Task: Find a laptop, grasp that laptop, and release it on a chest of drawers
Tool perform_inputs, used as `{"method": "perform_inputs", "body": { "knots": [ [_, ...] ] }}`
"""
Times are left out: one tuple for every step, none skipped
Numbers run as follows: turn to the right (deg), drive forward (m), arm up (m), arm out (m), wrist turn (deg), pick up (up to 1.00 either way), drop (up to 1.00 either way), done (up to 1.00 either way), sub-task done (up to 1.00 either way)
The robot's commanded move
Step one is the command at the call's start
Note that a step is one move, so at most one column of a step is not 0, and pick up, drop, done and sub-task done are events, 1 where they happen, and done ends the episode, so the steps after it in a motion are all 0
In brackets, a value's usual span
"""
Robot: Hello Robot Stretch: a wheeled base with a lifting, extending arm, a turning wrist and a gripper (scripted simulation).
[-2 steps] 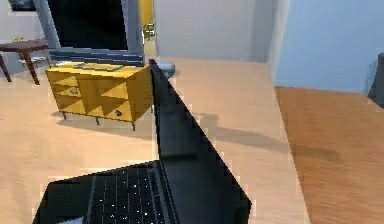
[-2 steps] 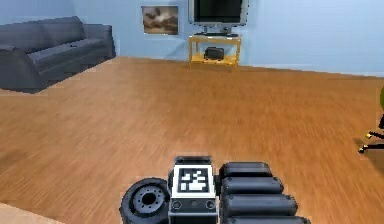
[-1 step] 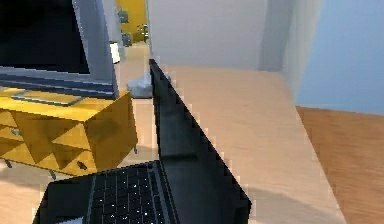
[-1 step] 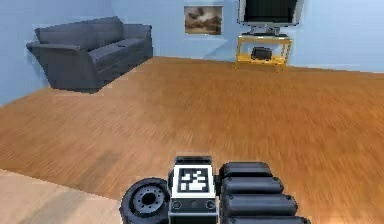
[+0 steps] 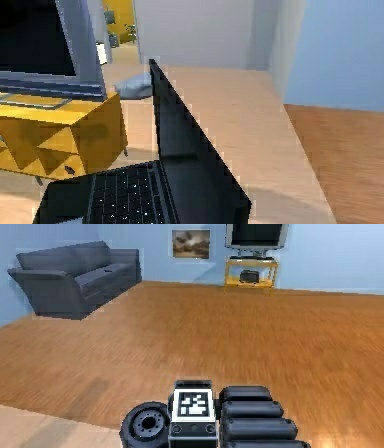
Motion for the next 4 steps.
{"method": "perform_inputs", "body": {
  "knots": [
    [0.0,1.0,0.0,0.0,0.0,0.0,0.0,0.0,0.0],
    [0.0,1.0,0.0,0.0,0.0,0.0,0.0,0.0,0.0],
    [0.0,1.0,0.0,0.0,0.0,0.0,0.0,0.0,0.0],
    [0.0,1.0,0.0,0.0,0.0,0.0,0.0,0.0,0.0]
  ]
}}
